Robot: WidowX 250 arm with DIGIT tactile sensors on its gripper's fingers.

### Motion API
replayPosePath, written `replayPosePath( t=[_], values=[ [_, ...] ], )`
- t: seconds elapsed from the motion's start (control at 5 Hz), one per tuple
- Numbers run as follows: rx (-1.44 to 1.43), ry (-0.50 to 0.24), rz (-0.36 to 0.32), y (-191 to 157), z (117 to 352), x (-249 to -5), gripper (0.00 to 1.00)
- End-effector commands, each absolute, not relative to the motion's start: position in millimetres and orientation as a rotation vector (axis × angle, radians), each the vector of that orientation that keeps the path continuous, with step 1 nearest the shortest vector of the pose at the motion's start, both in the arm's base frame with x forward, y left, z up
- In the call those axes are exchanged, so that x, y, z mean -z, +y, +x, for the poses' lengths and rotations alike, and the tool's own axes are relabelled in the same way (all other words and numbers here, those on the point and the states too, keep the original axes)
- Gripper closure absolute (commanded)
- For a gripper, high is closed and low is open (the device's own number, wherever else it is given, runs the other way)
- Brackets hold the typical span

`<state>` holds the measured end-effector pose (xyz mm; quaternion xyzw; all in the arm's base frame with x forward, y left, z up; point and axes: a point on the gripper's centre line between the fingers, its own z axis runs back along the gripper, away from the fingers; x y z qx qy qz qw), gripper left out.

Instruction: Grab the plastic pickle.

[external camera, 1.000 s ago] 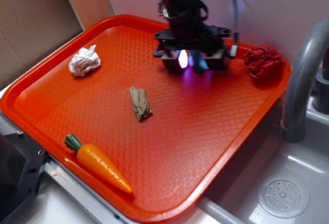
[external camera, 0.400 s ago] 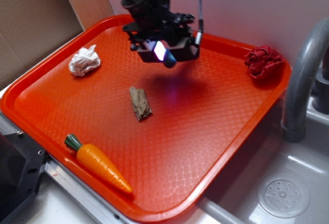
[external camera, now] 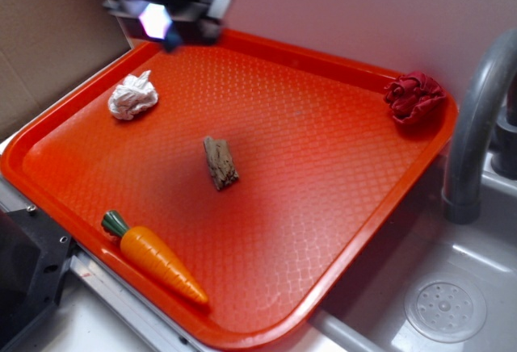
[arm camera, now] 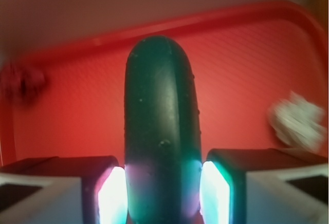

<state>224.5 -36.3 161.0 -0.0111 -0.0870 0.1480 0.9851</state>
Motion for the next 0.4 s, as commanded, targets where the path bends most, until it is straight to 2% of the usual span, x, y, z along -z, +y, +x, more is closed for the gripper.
replayPosePath(
  t=[0.0,0.2],
  values=[
    [-0.426,-0.172,-0.19,31,188,-254,1.0],
    [-0.457,-0.117,-0.132,30,201,-248,1.0]
  ],
)
